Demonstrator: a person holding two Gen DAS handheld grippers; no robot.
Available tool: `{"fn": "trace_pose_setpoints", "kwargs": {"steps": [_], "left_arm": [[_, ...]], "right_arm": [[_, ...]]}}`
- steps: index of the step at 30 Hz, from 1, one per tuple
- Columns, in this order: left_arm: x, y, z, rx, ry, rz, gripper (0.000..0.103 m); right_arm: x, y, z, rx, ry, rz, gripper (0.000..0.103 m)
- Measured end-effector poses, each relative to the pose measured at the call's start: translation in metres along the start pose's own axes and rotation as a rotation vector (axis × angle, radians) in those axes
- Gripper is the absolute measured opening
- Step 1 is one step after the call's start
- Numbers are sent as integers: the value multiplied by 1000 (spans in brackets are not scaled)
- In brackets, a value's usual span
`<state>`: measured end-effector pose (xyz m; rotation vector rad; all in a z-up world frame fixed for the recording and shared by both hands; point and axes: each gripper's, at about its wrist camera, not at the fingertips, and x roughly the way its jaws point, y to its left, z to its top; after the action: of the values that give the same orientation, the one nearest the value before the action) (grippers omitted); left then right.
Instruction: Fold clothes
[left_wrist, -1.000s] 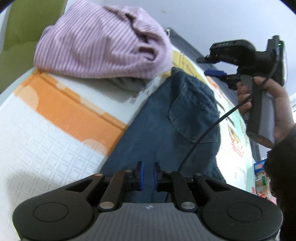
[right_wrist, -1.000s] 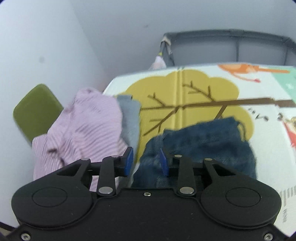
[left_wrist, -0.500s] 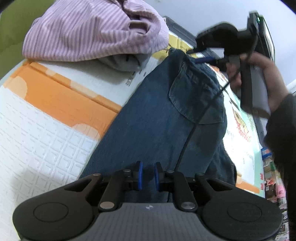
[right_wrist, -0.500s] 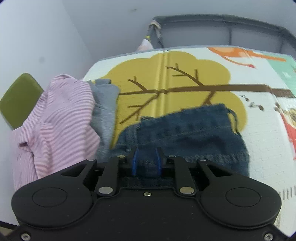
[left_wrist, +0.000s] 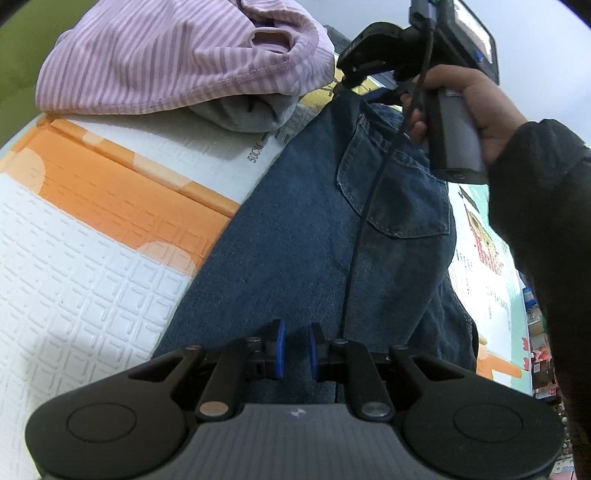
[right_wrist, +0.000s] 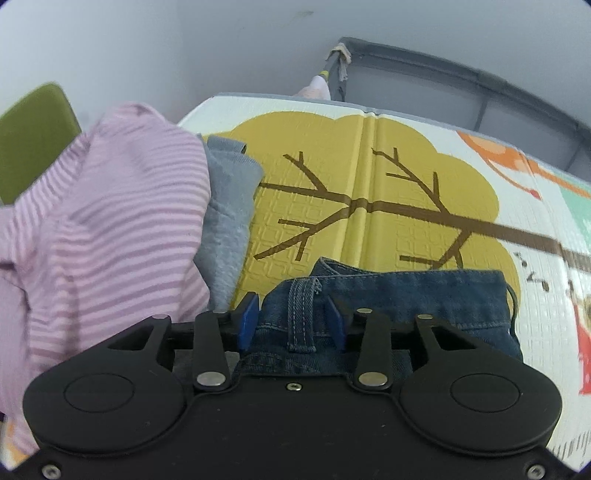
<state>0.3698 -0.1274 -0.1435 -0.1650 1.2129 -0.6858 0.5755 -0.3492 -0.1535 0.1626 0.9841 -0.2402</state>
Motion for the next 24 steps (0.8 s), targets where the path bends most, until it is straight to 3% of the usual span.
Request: {"fn": "trace_pose_setpoints", "kwargs": {"steps": [3, 5, 8, 12, 17, 24], "left_arm": [[-1, 0, 1, 3, 3, -2, 15], [-2, 0, 1, 1, 6, -3, 15], [-3, 0, 2, -6, 12, -3, 15], [-2, -3, 0, 5, 16, -3, 16], [-1, -6, -3, 20, 19, -3, 17], [-1, -7, -1, 22, 20, -14, 19]], "right_arm": [[2, 1, -3, 1, -11, 11, 15], [-3, -3, -2, 37, -40, 21, 4], [-22, -14, 3, 81, -129, 27, 3], [-36, -26, 10, 97, -165, 25, 3], [-44, -26, 11, 62, -288, -101, 0], [-9, -35, 5, 110, -132, -45, 1]]}}
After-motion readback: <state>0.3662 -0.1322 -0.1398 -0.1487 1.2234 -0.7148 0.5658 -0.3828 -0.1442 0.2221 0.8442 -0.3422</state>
